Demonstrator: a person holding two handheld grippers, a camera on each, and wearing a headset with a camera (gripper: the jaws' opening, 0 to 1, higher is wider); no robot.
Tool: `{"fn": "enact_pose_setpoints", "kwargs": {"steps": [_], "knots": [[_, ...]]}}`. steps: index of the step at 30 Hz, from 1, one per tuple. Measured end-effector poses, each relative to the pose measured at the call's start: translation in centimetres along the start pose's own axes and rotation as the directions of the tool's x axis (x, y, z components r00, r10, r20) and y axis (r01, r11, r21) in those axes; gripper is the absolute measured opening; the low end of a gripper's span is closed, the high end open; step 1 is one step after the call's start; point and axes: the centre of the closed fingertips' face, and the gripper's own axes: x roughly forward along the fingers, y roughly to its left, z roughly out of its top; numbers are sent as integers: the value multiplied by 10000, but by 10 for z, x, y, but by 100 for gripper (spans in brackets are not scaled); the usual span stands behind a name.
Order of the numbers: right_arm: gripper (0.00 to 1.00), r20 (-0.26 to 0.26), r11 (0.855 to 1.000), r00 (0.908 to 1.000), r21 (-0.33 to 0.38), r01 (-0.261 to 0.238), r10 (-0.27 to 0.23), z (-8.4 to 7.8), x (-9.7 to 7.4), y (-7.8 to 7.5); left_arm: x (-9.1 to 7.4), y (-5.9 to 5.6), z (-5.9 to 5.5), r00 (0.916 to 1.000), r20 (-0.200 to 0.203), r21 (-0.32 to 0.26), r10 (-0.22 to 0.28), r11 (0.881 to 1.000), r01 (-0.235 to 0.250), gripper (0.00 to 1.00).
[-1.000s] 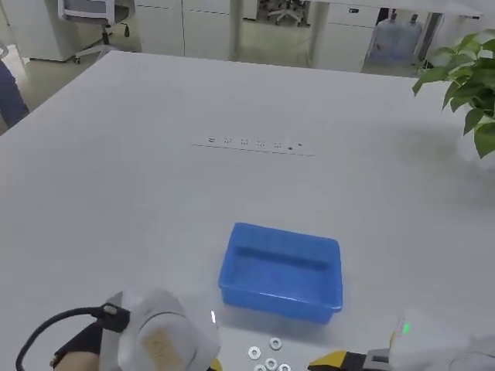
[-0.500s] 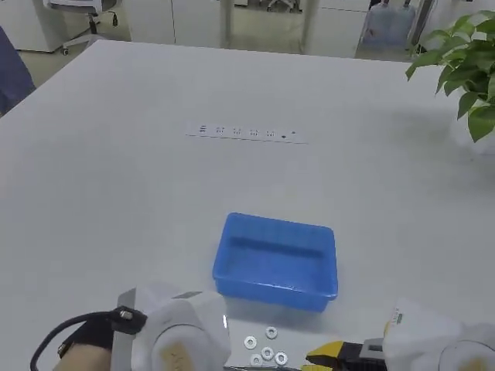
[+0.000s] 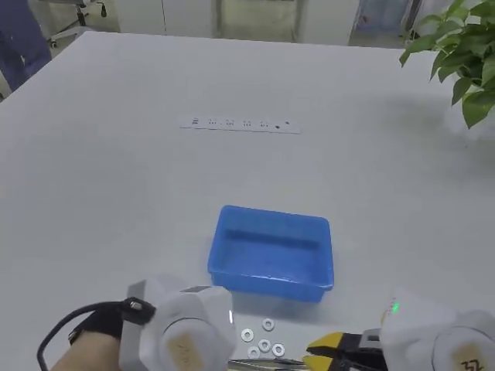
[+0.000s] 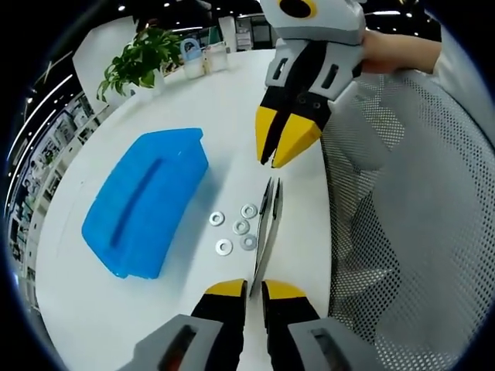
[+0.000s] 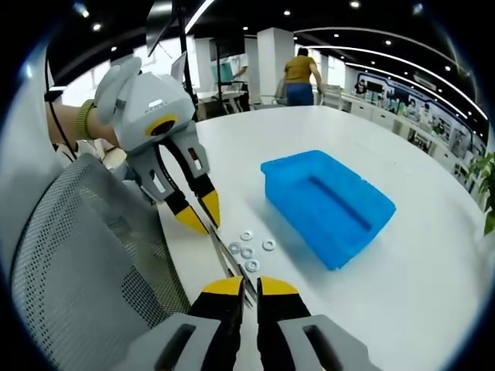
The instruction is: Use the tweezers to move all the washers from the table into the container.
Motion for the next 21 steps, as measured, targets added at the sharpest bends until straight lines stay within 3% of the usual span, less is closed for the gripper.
{"fn": "enact_pose_setpoints", "kwargs": {"steps": [7, 11, 21], "knots": [[7, -44, 10000, 10000, 47, -42, 42, -1, 2, 1, 0, -3, 3, 9999, 3, 484, -145, 9987, 145, 0], [8, -83, 10000, 9999, -11, -86, 86, -1, 2, 2, -9, -2, 10, 9997, 224, 693, -42, 9976, 26, 0], [16, -434, 9966, 9984, -731, -389, 358, -2, 7, 9, -46, -11, 50, 9925, 1220, 1290, 83, 9913, -242, 0]]}}
